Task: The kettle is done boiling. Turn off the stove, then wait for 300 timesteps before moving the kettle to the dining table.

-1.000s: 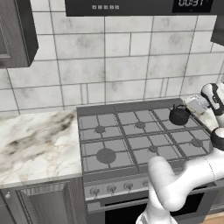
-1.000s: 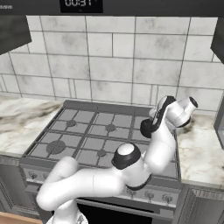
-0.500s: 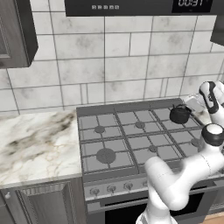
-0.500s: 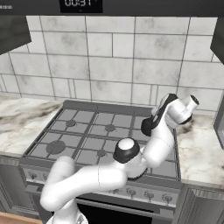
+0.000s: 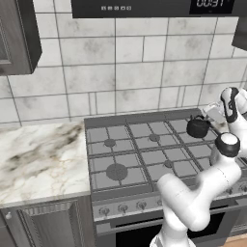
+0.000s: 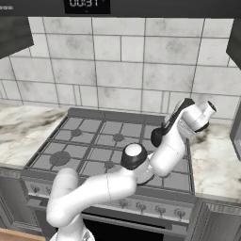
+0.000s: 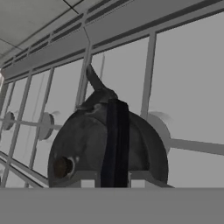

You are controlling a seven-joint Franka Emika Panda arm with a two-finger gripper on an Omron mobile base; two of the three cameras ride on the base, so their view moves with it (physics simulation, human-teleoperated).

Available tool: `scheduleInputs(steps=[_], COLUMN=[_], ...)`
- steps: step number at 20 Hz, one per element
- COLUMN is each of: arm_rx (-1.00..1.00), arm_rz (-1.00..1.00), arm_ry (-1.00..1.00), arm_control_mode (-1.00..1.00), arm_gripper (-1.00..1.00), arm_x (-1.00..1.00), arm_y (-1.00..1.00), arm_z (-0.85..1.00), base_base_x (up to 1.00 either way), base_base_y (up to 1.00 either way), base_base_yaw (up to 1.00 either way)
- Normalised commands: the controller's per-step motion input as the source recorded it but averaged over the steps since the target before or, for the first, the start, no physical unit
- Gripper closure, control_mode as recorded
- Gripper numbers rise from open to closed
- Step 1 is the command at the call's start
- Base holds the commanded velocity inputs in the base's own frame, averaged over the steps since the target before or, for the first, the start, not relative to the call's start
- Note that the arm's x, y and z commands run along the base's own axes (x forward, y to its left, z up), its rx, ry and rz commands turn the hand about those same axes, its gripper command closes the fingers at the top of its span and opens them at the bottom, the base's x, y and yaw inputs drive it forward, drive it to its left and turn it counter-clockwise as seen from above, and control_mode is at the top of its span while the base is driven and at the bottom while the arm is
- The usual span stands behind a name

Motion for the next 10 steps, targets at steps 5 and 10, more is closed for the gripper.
scheduleInputs(steps=[5,10], arm_rx=[0.0,0.0], arm_rz=[-0.05,-0.09], arm_ry=[-0.01,0.0], arm_control_mode=[-1.0,-1.0], arm_gripper=[1.0,1.0], arm_x=[-0.01,-0.02], arm_y=[0.24,0.25], arm_z=[0.19,0.2], base_base_x=[0.0,0.0], base_base_y=[0.0,0.0], base_base_yaw=[0.0,0.0])
